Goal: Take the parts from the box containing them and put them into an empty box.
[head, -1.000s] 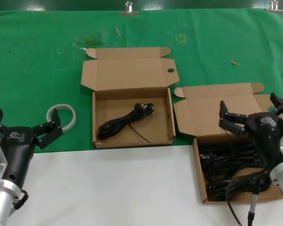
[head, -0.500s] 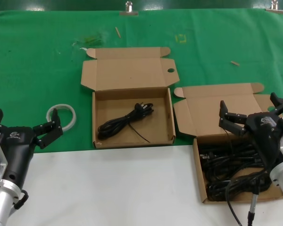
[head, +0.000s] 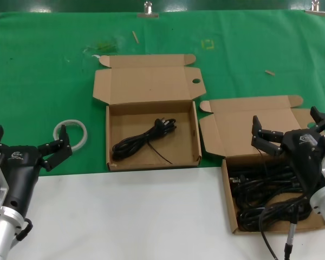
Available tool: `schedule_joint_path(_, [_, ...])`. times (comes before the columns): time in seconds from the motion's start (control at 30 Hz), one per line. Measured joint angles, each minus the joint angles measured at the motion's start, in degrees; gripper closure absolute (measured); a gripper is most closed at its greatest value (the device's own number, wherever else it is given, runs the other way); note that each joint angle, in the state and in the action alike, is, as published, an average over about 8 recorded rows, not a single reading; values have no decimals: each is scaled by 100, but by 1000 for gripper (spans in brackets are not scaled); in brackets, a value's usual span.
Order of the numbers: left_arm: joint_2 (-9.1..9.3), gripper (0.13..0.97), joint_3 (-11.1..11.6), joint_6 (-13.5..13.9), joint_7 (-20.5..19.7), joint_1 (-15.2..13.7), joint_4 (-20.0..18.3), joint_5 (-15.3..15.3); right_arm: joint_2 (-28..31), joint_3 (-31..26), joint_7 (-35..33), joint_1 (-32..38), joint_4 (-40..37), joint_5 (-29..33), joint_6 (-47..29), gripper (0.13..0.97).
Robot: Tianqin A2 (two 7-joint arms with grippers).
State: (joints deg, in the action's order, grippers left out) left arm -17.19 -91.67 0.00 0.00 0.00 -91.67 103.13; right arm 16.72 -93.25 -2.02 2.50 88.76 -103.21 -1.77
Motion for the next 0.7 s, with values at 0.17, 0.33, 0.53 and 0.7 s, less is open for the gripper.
schedule_joint_path(0.17, [0,132,0,0,0,0,0,0,0,0,0,0,0,0,0,129])
schedule_joint_path(0.33, [0,132,0,0,0,0,0,0,0,0,0,0,0,0,0,129])
schedule_joint_path(0.53, [0,132,0,0,0,0,0,0,0,0,0,0,0,0,0,129])
schedule_joint_path(0.7, [0,132,0,0,0,0,0,0,0,0,0,0,0,0,0,129])
